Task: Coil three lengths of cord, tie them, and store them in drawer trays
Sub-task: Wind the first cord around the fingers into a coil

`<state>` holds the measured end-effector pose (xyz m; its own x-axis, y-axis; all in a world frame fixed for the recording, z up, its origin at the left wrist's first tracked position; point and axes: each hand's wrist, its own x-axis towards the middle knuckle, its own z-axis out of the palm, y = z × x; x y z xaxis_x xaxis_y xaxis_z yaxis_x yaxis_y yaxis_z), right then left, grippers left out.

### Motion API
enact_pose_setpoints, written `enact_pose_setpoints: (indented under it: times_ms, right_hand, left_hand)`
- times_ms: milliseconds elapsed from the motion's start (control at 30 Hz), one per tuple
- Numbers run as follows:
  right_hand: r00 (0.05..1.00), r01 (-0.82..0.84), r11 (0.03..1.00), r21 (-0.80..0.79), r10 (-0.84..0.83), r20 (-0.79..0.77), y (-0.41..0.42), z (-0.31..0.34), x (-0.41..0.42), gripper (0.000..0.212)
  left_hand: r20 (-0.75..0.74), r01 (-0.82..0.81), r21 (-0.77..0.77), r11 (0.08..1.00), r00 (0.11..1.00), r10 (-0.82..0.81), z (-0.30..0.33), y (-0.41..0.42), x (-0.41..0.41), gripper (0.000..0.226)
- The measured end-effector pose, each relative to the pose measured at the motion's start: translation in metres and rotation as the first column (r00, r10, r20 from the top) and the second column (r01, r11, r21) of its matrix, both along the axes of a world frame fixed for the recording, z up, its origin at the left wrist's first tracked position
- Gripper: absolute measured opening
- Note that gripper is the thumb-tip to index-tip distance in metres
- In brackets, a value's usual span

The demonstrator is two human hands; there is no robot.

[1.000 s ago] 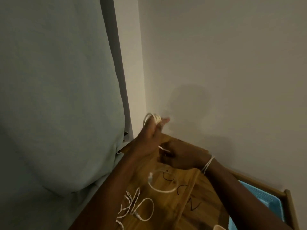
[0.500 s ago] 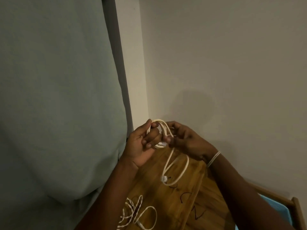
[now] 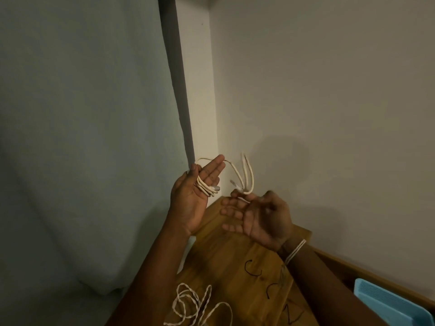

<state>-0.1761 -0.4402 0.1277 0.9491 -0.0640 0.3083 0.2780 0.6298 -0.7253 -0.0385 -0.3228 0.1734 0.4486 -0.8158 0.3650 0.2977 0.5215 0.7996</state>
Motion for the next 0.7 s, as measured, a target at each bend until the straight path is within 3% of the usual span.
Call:
enact_pose_setpoints:
  times_ms: [133, 300, 400, 467, 533, 567, 633, 700]
  right_hand:
    - [0.937, 0.319, 0.946, 0.057, -0.306, -0.169, -0.003, 0.011, 0.004, 0.041]
    - [0.764, 0.489, 0.848, -0.207, -0.53, -0.367, -0.009, -0.008, 0.019, 0.028]
    - [0.75, 0.529, 0.816, -0.233, -0.578, -0.321, -0.008, -0.037, 0.018, 0.028]
    - [0.745, 0.501, 0.757, -0.42, -0.624, -0.236, -0.004, -0.059, 0.012, 0.027]
    - [0.8, 0.375, 0.689, -0.62, -0.578, -0.158, 0.001, -0.075, 0.002, 0.025]
    - [0.842, 0.306, 0.685, -0.661, -0.519, -0.148, 0.002, -0.079, -0.003, 0.025]
    - [0.919, 0.181, 0.82, -0.543, -0.338, -0.203, 0.003, -0.075, -0.011, 0.027]
    - [0.98, 0.084, 0.941, -0.327, -0.137, -0.144, 0.001, -0.051, -0.018, 0.027]
  left_hand:
    - [-0.012, -0.008, 0.041, 0.999, 1.0, 0.008, -0.007, 0.004, 0.011, 0.059]
    - [-0.065, 0.009, -0.033, 0.999, 0.998, -0.011, -0.005, 0.01, 0.009, 0.049]
    - [-0.178, -0.037, -0.133, 0.99, 0.984, 0.013, 0.001, 0.014, 0.015, 0.049]
    - [-0.239, -0.149, -0.18, 0.972, 0.966, 0.103, 0.008, 0.019, 0.024, 0.051]
    - [-0.268, -0.303, -0.183, 0.935, 0.931, 0.249, 0.009, 0.023, 0.035, 0.045]
    - [-0.248, -0.392, -0.151, 0.908, 0.904, 0.349, 0.007, 0.025, 0.043, 0.039]
    - [-0.085, -0.577, -0.056, 0.815, 0.816, 0.572, -0.005, 0.026, 0.063, 0.034]
    - [0.272, -0.714, 0.015, 0.7, 0.677, 0.684, -0.022, 0.027, 0.079, 0.033]
